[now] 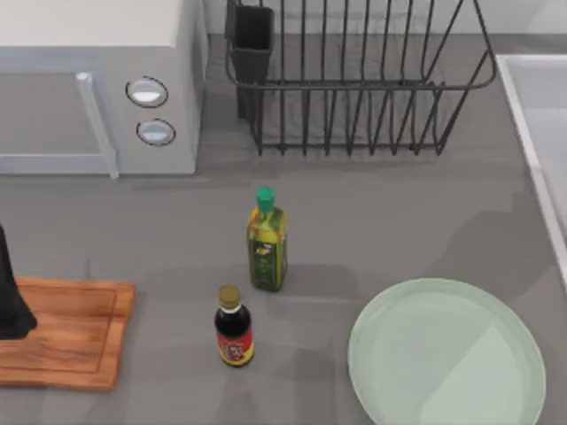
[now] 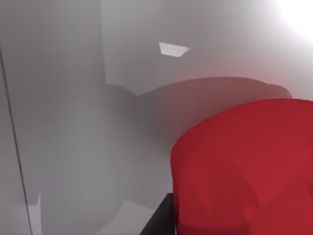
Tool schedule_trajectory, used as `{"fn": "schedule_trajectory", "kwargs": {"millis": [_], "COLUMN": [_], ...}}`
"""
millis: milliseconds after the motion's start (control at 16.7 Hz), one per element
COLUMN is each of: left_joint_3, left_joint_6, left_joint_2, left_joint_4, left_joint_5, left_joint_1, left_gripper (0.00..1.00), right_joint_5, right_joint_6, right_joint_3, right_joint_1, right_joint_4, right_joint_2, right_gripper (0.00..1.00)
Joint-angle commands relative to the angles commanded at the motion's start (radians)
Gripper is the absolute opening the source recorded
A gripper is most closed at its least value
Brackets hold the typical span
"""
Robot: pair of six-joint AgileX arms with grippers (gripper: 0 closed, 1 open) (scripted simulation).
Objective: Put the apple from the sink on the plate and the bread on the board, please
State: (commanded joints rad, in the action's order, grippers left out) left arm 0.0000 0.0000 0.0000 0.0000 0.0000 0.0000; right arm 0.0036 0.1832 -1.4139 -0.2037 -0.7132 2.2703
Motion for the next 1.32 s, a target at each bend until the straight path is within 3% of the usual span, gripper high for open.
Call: {"fn": "schedule_trajectory", "kwargs": {"millis": [600,960,1320], "left_joint_3": [0.0,0.0,0.0], "left_joint_6": [0.0,0.0,0.0], "left_joint_2": [0.0,0.0,0.0], "left_joint_4": [0.0,0.0,0.0], "left_joint_5": [0.0,0.0,0.0], "left_joint_1": [0.0,0.0,0.0], "left_gripper": [1.0,1.0,1.0], "right_joint_5": [-0.001,-0.002,-0.003], "right_joint_6": [0.003,0.0,-0.202], "right_joint_3": [-0.153,-0.158,-0.091], "right_joint_1": [-0.001,0.002,0.205], "right_joint_4": [-0.317,-0.326,-0.368], "right_joint_2": [-0.158,-0.167,-0.284], "right_gripper": [0.0,0.0,0.0]}}
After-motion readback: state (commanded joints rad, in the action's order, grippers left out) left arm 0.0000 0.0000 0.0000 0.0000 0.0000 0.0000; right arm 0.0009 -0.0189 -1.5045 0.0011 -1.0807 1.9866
